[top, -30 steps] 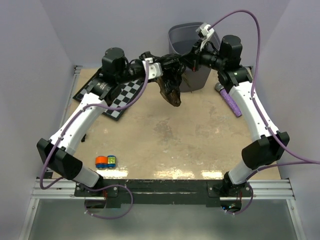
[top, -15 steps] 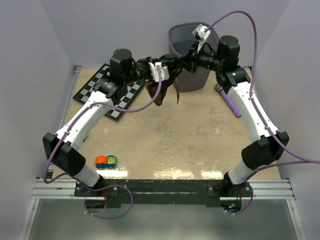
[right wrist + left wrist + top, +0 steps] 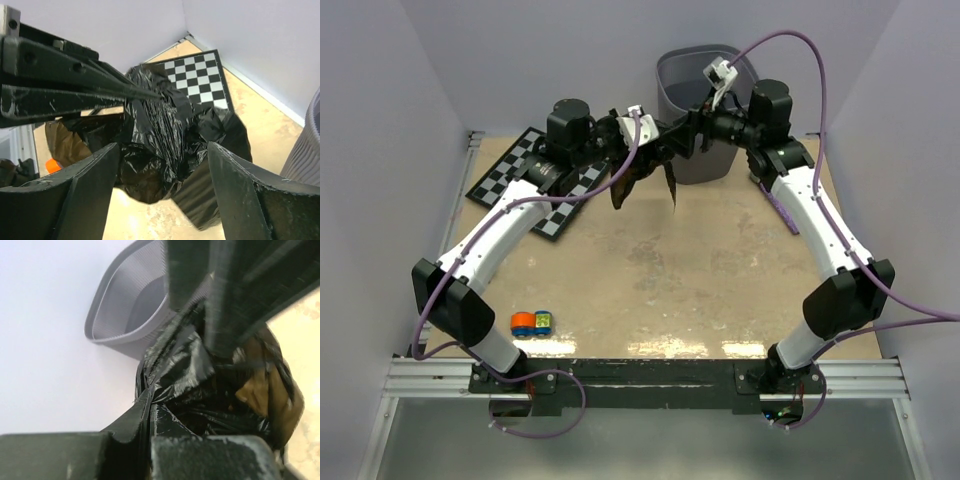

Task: Put the trash bags into the trash bin
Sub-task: Unfold the trash bag at the center of the board.

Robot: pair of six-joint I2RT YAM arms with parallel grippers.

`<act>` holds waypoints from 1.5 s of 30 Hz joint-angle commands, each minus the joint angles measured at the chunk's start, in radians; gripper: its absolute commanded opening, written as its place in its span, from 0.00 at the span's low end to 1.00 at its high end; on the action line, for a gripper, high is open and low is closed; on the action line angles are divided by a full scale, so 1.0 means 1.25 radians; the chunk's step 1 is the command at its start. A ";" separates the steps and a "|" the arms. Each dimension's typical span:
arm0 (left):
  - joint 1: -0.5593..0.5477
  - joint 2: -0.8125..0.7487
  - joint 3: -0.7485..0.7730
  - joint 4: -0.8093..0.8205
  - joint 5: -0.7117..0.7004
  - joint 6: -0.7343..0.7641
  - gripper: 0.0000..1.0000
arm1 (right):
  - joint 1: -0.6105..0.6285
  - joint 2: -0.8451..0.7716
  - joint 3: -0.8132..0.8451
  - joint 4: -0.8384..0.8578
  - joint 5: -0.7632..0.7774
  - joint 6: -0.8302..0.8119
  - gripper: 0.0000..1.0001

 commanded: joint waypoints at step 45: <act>0.027 -0.130 -0.047 0.039 -0.317 -0.310 0.00 | 0.106 0.133 0.105 0.097 0.062 0.076 0.00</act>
